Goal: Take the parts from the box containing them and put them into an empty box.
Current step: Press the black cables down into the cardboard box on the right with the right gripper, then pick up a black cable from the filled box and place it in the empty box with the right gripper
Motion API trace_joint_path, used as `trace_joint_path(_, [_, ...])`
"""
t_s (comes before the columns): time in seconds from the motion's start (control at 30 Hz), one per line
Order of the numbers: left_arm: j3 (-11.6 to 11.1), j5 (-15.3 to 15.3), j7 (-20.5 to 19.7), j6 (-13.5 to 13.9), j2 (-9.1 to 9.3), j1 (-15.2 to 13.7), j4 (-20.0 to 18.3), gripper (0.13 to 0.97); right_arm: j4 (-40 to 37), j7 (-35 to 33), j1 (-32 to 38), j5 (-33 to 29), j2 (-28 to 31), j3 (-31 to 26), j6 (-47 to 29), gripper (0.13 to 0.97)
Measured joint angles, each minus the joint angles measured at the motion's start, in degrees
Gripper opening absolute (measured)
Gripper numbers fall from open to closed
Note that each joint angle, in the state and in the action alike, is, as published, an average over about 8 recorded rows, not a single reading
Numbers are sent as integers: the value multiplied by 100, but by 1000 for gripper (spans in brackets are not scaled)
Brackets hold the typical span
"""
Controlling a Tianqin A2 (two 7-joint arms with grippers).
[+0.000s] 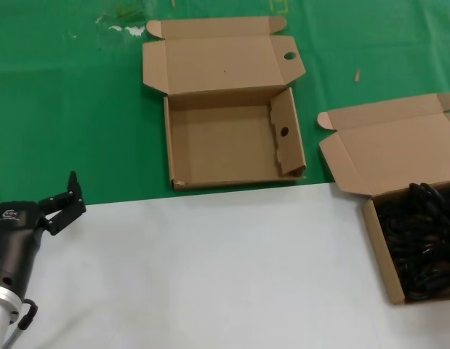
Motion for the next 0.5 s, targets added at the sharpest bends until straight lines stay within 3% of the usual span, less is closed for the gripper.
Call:
trace_joint_path(0.27, [0, 1, 0, 0, 0, 0, 0, 966, 35, 5, 113, 0, -22, -155, 42, 407])
trace_joint_path(0.5, [0, 1, 0, 0, 0, 0, 0, 966, 462, 104, 113, 0, 249, -167, 175, 293])
